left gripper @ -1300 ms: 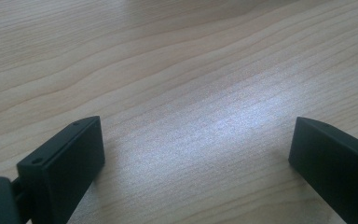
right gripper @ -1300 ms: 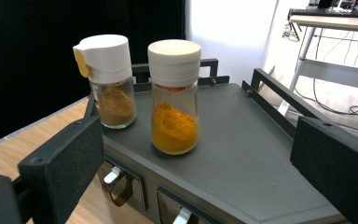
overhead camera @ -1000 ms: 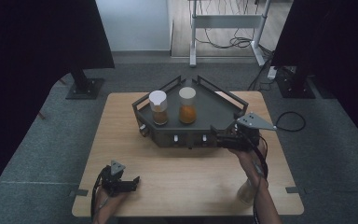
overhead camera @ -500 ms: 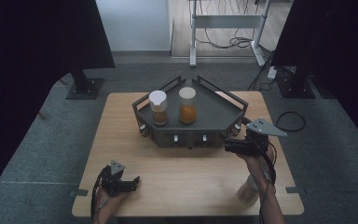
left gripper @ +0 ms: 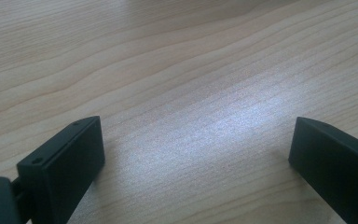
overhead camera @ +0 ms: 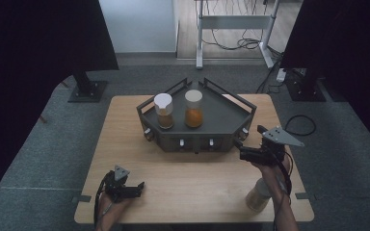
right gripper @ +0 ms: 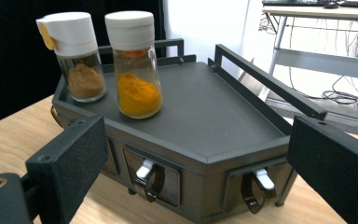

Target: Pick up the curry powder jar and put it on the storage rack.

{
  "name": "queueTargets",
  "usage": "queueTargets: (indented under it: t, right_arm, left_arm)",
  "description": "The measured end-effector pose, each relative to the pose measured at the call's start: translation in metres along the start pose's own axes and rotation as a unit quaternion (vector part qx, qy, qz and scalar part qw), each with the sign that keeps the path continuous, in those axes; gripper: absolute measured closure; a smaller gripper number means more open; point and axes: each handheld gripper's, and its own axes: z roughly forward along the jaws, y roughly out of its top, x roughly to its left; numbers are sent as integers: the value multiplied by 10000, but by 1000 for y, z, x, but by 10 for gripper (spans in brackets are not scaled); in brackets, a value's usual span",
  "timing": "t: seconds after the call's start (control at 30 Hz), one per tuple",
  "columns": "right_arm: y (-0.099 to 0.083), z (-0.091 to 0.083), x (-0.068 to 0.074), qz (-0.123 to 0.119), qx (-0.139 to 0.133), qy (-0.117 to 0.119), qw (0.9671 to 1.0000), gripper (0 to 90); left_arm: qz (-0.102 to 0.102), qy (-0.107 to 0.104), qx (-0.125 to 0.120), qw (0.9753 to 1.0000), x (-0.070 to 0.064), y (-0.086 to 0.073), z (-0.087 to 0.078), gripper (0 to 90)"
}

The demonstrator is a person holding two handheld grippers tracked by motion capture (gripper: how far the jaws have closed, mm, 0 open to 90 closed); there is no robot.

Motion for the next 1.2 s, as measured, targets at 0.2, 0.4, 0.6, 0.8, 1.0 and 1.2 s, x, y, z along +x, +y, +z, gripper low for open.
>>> queueTargets:
  t: [0.2, 0.4, 0.6, 0.8, 1.0, 1.2]
  right_arm:
    - [-8, -5, -2, -1, 24, -126, 9999, 52]
    - [-14, -8, -6, 0, 49, -246, 9997, 52]
    - [-22, -10, -10, 71, 132, -351, 9993, 52]
    - [-30, -13, -15, 170, 159, -468, 9986, 54]
    - [-35, -18, -17, 183, 106, -572, 9981, 54]
    - [-40, -20, -19, 248, 125, -670, 9974, 54]
  left_arm:
    - [5, -1, 6, 10000, 0, 0, 0, 29]
    - [9, 0, 6, 10000, 0, 0, 0, 30]
    - [10, -2, 5, 10000, 0, 0, 0, 29]
    - [12, -4, 7, 10000, 0, 0, 0, 27]
    - [13, -3, 8, 10000, 0, 0, 0, 27]
    - [24, -3, 19, 10000, 0, 1, 0, 27]
